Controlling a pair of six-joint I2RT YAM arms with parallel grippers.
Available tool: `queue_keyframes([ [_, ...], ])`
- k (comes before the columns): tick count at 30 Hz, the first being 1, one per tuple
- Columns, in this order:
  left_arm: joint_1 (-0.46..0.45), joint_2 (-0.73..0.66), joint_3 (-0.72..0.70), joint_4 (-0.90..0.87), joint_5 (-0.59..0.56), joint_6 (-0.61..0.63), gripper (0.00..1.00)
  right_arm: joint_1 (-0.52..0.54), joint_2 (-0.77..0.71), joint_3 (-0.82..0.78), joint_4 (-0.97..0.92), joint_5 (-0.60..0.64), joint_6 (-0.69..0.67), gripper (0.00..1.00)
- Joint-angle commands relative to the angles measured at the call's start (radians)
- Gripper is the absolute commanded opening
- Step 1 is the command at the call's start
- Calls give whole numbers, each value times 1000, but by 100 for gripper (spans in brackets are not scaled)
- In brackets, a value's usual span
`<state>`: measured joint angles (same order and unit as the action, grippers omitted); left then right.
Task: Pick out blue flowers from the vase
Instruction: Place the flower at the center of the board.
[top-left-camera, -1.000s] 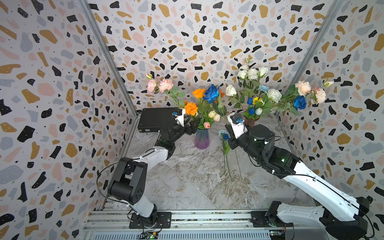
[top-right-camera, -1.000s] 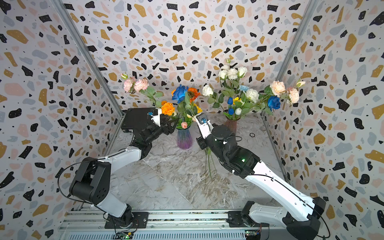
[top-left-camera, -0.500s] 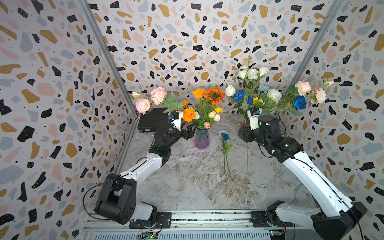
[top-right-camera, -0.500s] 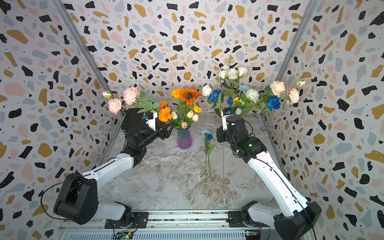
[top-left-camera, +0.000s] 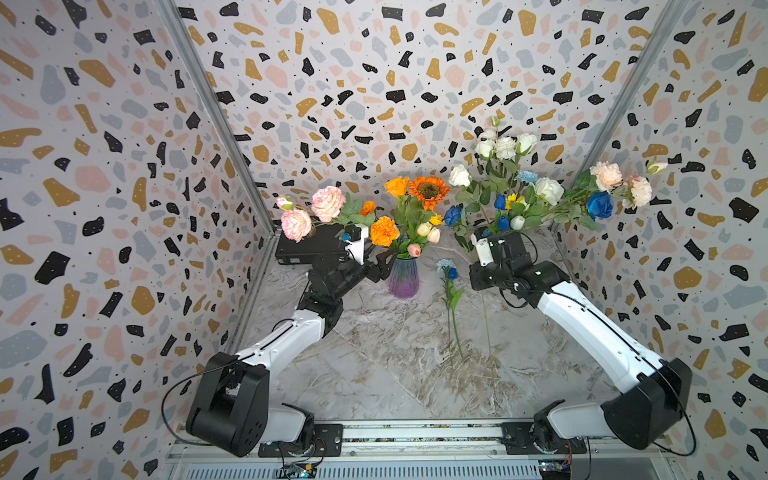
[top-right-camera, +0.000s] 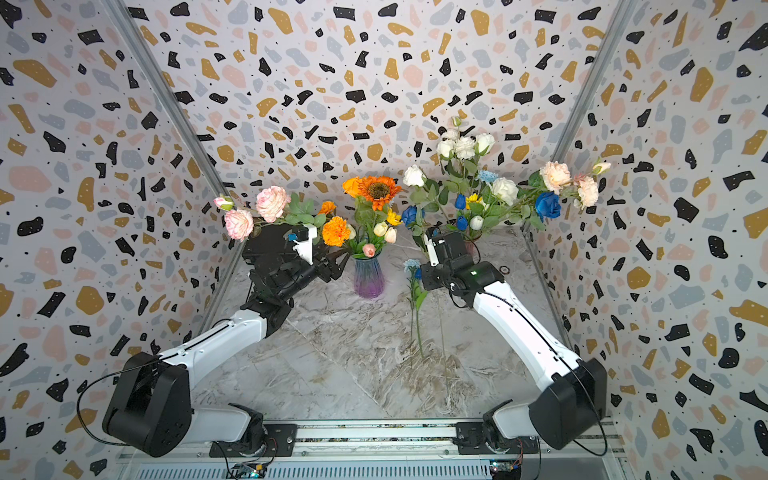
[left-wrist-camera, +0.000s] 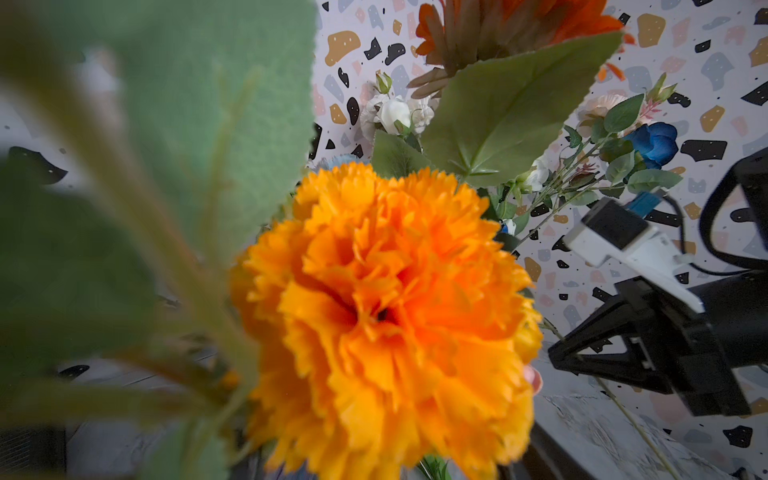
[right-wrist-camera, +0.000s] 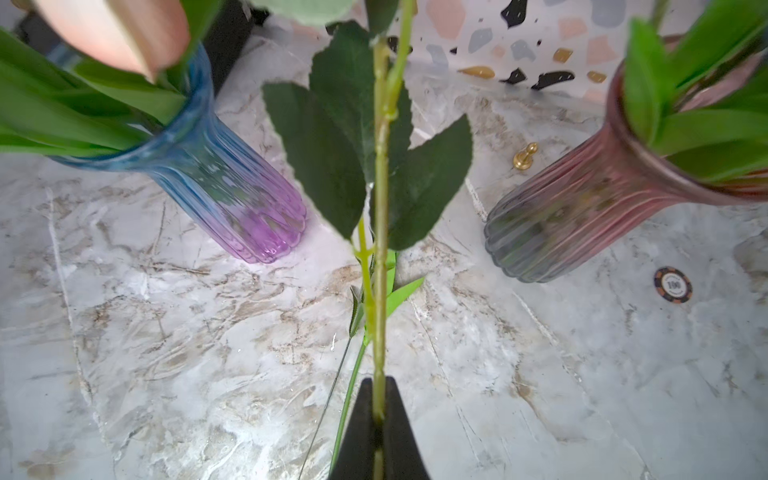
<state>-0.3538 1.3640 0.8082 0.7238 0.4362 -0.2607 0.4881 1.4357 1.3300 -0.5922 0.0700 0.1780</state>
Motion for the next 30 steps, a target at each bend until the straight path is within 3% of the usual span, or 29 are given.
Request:
queue_keyframes([
  [1,-17,-17,-12,27,2,17,80,-5,63,50,17,22,-17,0],
  [6,-41,-10,-20,18,0,29,82,-20,195,123,30,68,-37,0],
  [20,-73,25,-21,12,-30,48,83,-100,534,305,120,-1,-72,0],
  [26,-75,42,-13,7,-42,54,83,-102,610,334,142,-24,-88,0],
  [30,-76,66,-10,14,-48,53,83,-102,581,324,164,-32,-95,36],
])
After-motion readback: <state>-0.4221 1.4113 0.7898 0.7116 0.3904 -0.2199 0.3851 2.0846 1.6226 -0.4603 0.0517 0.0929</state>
